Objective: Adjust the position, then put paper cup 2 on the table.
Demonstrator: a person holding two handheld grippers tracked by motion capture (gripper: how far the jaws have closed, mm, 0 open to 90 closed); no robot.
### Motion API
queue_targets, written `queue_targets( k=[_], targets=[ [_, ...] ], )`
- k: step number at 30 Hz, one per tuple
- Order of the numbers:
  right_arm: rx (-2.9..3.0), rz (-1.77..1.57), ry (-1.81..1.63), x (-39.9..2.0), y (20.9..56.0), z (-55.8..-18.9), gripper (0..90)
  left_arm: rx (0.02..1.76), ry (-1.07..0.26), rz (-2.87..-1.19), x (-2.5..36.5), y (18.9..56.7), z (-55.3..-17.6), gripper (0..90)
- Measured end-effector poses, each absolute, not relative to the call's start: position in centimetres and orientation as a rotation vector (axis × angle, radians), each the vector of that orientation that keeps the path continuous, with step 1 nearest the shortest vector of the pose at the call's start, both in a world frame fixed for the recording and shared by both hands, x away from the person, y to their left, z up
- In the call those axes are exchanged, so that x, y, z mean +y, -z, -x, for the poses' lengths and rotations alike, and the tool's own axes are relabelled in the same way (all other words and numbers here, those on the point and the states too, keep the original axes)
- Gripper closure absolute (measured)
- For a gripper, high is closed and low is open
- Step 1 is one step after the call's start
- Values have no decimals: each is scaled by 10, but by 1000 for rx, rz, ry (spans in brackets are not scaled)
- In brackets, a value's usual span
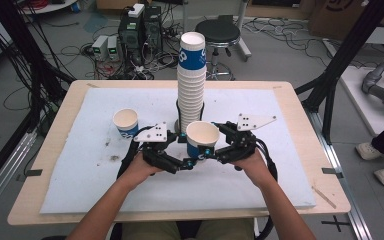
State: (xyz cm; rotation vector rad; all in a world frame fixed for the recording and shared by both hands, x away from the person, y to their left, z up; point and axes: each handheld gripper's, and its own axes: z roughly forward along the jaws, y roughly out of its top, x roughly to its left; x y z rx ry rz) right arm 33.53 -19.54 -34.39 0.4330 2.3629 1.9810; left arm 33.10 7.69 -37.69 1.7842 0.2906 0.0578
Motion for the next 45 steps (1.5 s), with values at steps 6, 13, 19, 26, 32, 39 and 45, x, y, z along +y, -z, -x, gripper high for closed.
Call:
queue_targets(
  k=[6,13,19,26,32,39,45],
  targets=[
    [2332,-464,-1838,-210,341,-335,228,357,-125,-1774,98,380,-329,153],
    [2301,-525,-1699,-228,343,-335,228,456,-234,-1733,137,379,-330,153],
    [2253,-583,-1693,-239,344,-339,229,506,-303,-1703,161,377,-329,154],
    [2233,-594,-1676,-242,343,-340,229,540,-348,-1665,178,376,-326,155],
    [2216,-601,-1668,-247,339,-338,231,546,-370,-1648,183,375,-324,154],
    [2191,-616,-1655,-253,335,-338,231,556,-380,-1636,188,374,-324,154],
    [2173,-643,-1603,-261,336,-340,231,568,-391,-1623,196,374,-326,155]
  ],
)
